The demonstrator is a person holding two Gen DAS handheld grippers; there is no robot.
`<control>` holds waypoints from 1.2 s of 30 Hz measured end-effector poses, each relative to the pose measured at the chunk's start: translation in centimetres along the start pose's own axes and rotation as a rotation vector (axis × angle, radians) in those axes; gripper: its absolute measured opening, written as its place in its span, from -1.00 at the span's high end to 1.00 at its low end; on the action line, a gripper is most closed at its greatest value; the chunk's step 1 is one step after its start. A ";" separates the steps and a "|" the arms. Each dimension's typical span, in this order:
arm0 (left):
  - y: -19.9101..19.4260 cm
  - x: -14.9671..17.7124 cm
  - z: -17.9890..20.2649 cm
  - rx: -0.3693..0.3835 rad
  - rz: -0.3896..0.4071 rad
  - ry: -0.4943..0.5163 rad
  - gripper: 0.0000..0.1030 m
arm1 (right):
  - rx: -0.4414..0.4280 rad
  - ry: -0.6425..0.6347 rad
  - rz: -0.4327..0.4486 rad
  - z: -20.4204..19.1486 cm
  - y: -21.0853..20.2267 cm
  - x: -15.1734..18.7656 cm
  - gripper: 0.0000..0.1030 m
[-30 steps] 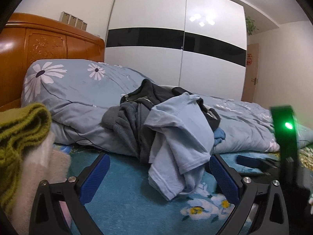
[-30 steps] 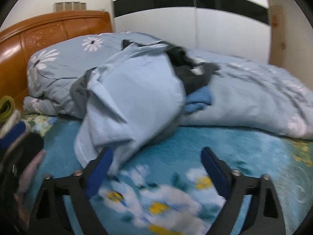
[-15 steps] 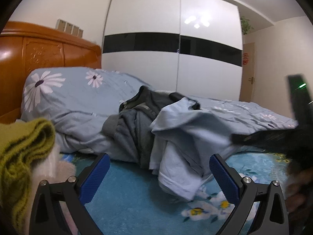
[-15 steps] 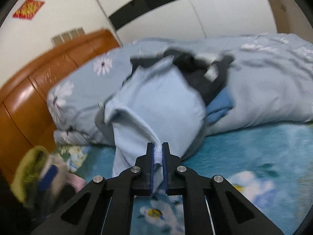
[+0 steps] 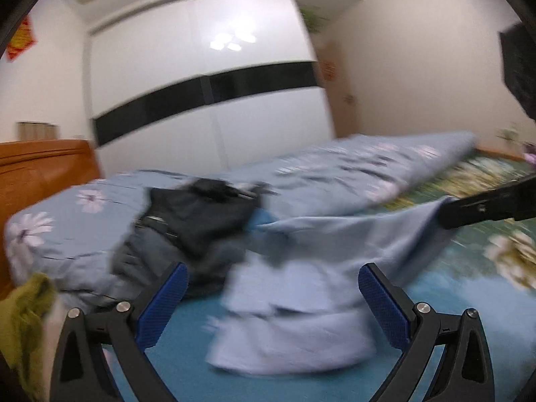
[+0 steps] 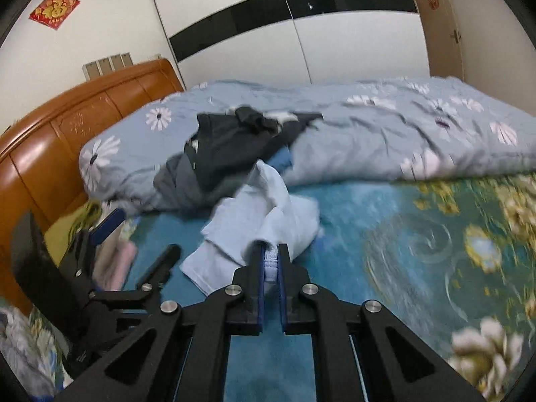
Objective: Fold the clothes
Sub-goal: 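Grasp the light blue sweatshirt with the right gripper and pull it off the pile, then grasp the sweatshirt edge with the left gripper while the right gripper holds it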
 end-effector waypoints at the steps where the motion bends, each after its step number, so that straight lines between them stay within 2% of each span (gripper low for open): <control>1: -0.4 0.5 1.6 0.044 -0.011 0.019 -1.00 | -0.003 0.004 -0.006 0.3 -0.6 0.9 0.87; 3: -1.3 1.2 4.2 0.100 -0.020 0.070 -1.00 | -0.008 0.009 -0.006 0.7 -2.0 2.5 0.87; 6: -2.6 1.5 7.2 0.102 -0.026 0.154 -1.00 | -0.014 0.012 0.023 1.1 -5.2 4.1 0.87; 12: -5.8 0.2 11.1 0.213 -0.008 0.170 -1.00 | 0.016 0.003 0.063 2.3 -10.2 6.4 0.87; 18: -6.4 -0.6 16.6 0.239 -0.014 0.272 -0.99 | -0.006 0.042 0.086 3.8 -12.4 7.7 0.87; 23: -5.9 -1.9 18.7 0.251 -0.043 0.265 -0.90 | -0.033 0.055 0.079 5.3 -12.4 9.1 0.87; 25: -5.9 -2.3 19.1 0.230 -0.049 0.267 -0.86 | -0.047 0.073 0.084 6.0 -12.5 9.5 0.87; 28: -4.9 -2.0 19.3 0.167 -0.089 0.278 -0.75 | -0.073 0.096 0.095 6.9 -12.7 9.9 0.87; 30: -4.0 -1.3 19.6 0.154 -0.121 0.279 -0.62 | -0.084 0.103 0.098 7.2 -12.8 9.9 0.87; 32: -3.2 -0.5 19.8 0.146 -0.148 0.275 -0.33 | -0.095 0.110 0.099 7.5 -12.8 9.9 0.87; 33: -2.8 0.0 19.7 0.139 -0.163 0.261 -0.25 | -0.097 0.114 0.096 7.5 -12.8 9.8 0.87; 35: -2.1 0.6 18.9 0.139 -0.189 0.206 0.05 | -0.099 0.117 0.085 7.6 -12.6 9.7 0.87; 36: -1.7 0.9 18.4 0.141 -0.200 0.176 0.11 | -0.098 0.116 0.081 7.5 -12.5 9.7 0.87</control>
Point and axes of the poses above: each gripper's, at about its wrist camera, not at the fingertips, and y roughly the way its jaws point, z to its right, x to its underside, the point moved 10 cm from there along y, roughly the way its jaws point, and after that the axes turned 7 degrees about -z, right-handed, at the moved point
